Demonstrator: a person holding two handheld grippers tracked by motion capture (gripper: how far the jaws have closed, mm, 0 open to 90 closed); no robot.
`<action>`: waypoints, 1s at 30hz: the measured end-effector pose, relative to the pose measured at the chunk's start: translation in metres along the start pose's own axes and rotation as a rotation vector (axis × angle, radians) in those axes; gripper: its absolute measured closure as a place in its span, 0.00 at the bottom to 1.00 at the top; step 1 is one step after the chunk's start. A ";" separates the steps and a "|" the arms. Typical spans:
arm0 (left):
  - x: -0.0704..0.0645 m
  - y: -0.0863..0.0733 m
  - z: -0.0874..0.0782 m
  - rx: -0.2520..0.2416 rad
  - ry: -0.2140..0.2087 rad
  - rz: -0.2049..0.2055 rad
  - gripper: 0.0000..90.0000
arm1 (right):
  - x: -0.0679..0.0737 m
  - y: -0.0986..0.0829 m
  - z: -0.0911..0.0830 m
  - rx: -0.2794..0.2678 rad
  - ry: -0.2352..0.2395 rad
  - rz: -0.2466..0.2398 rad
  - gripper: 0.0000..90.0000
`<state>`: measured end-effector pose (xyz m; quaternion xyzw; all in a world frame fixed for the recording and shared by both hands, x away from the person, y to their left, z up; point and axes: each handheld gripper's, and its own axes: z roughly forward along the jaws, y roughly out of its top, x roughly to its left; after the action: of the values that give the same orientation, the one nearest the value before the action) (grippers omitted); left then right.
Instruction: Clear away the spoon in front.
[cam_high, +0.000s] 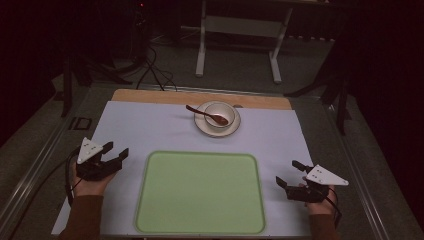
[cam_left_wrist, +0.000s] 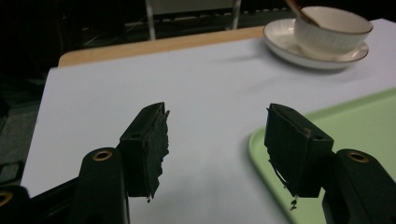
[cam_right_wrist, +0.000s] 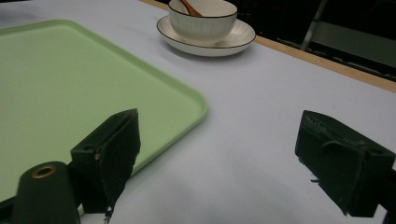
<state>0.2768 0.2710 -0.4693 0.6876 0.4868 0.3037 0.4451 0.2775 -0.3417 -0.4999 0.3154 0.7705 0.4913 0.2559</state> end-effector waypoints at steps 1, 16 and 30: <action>-0.001 0.005 0.002 -0.010 -0.009 0.002 0.44 | 0.000 0.000 0.000 0.001 -0.001 0.002 0.16; -0.014 0.055 0.023 -0.066 -0.060 0.049 0.43 | 0.000 0.000 -0.002 -0.009 -0.007 0.006 0.15; -0.026 0.077 0.044 -0.079 -0.091 0.060 0.43 | 0.000 0.000 -0.003 -0.014 -0.005 0.008 0.15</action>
<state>0.3359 0.2229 -0.4174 0.6966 0.4329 0.3044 0.4844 0.2756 -0.3436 -0.4987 0.3176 0.7652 0.4970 0.2581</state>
